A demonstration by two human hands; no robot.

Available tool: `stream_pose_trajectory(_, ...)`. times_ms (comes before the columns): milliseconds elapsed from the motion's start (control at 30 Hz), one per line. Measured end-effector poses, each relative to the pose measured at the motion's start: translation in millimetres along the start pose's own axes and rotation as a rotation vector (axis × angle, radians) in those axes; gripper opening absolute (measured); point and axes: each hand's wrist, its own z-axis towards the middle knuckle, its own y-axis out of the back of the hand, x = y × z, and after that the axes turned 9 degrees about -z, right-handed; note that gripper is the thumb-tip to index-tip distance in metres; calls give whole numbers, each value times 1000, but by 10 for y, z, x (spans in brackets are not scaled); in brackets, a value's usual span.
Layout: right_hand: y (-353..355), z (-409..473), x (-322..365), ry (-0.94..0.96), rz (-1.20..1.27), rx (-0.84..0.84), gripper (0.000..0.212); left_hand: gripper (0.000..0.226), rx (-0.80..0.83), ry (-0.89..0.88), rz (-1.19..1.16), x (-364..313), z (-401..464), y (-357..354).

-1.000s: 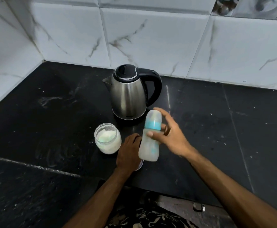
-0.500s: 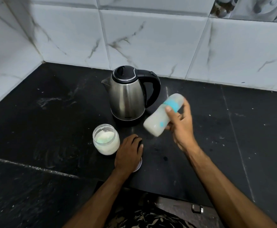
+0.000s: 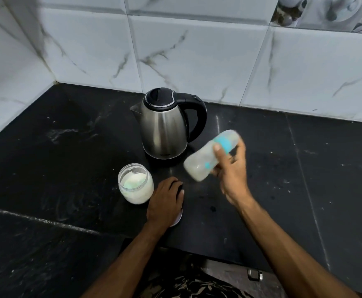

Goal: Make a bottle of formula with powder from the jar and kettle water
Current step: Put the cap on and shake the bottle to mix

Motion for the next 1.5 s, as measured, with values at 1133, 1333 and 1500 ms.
stream_pose_trajectory(1133, -19, 109, -2, -19, 88, -1, 62, 36, -7, 46, -16, -54, -15, 56)
stream_pose_trajectory(1333, -11, -70, -84, -2, -221, 315, 73, 36, 31, 149, -131, -163, -29, 150)
stream_pose_trajectory(1500, -11, 111, -13, 0, 70, 45, 63, 32, -10, 49, -29, -75, -6, 76)
